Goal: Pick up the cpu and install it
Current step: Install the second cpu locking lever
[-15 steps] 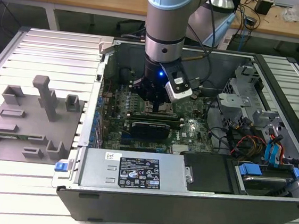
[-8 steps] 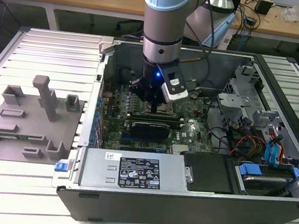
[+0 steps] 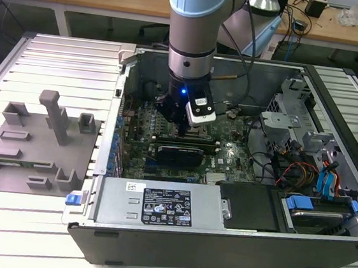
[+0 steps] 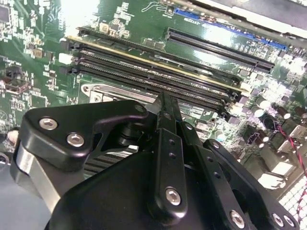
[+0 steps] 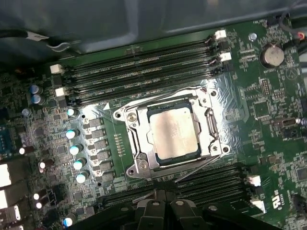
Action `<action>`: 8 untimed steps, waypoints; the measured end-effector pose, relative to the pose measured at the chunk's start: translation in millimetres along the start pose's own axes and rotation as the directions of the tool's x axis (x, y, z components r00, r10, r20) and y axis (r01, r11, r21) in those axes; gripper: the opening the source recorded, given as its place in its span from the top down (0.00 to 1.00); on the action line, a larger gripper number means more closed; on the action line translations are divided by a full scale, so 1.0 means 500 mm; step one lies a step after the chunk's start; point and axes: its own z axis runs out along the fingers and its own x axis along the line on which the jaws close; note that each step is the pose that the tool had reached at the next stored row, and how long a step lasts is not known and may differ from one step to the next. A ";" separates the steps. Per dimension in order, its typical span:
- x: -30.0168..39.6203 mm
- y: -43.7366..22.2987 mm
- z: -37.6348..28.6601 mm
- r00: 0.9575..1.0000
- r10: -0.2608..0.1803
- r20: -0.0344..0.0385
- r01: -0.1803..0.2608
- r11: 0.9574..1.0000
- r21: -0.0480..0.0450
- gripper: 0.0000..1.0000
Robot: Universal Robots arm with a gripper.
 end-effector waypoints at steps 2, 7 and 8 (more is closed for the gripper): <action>0.001 0.000 0.003 1.000 0.028 0.000 -0.028 1.000 0.002 0.89; 0.017 -0.004 0.005 0.999 0.042 0.000 -0.042 0.999 0.002 0.89; 0.019 -0.005 0.005 0.999 0.044 0.000 -0.044 0.999 0.002 0.89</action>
